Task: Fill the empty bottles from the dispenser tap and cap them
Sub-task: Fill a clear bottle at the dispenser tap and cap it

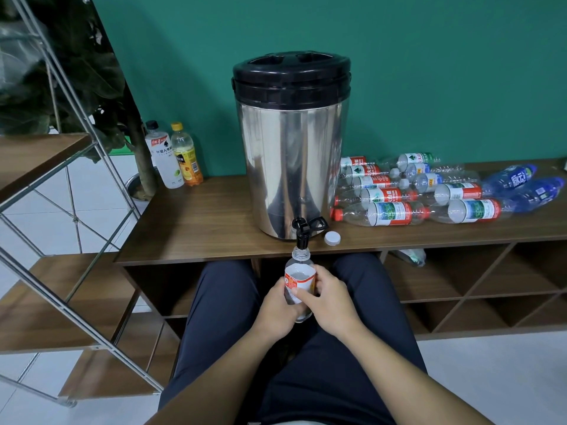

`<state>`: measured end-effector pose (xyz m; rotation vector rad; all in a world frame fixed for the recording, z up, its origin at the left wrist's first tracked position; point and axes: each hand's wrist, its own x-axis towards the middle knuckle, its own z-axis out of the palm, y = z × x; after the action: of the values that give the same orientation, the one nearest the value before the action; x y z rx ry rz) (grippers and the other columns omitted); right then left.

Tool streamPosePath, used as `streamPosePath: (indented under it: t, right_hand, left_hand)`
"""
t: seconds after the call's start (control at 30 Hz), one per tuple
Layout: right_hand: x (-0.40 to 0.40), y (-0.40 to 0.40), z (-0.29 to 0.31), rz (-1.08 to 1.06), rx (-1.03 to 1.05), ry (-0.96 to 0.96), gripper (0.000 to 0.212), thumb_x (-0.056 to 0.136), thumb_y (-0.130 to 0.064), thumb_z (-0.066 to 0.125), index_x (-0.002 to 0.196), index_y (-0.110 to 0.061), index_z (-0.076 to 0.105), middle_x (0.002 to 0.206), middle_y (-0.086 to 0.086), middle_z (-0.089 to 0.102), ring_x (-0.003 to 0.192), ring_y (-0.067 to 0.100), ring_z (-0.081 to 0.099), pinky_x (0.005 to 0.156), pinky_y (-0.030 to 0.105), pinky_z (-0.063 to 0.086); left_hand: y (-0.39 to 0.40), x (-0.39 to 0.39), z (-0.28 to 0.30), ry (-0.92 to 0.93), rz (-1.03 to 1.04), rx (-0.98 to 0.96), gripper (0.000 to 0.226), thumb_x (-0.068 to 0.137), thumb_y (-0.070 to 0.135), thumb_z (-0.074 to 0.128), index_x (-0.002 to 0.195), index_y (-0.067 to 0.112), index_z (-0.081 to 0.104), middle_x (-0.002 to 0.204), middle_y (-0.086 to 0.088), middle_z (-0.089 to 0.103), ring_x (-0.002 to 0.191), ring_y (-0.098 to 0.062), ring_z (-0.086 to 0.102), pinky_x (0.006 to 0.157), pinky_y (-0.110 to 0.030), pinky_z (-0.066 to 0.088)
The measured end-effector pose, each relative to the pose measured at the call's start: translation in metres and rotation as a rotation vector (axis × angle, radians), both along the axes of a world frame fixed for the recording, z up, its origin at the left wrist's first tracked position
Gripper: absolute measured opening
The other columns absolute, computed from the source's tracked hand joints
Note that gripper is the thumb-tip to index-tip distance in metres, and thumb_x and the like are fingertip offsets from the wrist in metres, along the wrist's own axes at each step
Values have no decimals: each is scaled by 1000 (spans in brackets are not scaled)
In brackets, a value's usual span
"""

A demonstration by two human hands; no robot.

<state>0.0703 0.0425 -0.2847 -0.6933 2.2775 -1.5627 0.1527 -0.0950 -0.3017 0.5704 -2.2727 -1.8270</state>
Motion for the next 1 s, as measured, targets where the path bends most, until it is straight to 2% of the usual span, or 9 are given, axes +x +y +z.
streamPosePath:
  t: [0.13, 0.27, 0.7, 1.0]
  right_hand:
    - [0, 0, -1, -3, 4, 2, 50, 88, -31, 92, 134, -32, 71, 114, -16, 82, 106, 2, 78, 95, 35, 66]
    - [-1, 0, -2, -4, 17, 7, 49, 88, -32, 92, 132, -33, 71, 114, -15, 82, 106, 2, 78, 95, 36, 66]
    - [2, 2, 5, -1, 19, 10, 35, 91, -28, 91, 121, -31, 72, 109, -16, 82, 101, 1, 77, 88, 27, 64]
    - [2, 2, 3, -2, 46, 24, 37, 90, -30, 91, 122, -31, 72, 109, -14, 82, 101, 0, 77, 89, 30, 65]
  left_hand:
    - [1, 1, 2, -2, -4, -4, 51, 87, 0, 81, 129, 26, 68, 116, 11, 82, 107, -6, 78, 94, -22, 61]
    - [0, 1, 2, -5, -8, 1, 50, 88, 1, 80, 129, 26, 68, 115, 10, 82, 107, -7, 78, 92, -20, 61]
    - [-1, -1, -4, -16, -17, 7, 53, 85, 8, 83, 132, 27, 68, 120, 7, 82, 112, -11, 78, 104, -39, 63]
    - [1, 0, -3, -10, -9, 17, 51, 87, 0, 81, 129, 24, 69, 116, 7, 82, 108, -9, 78, 97, -29, 63]
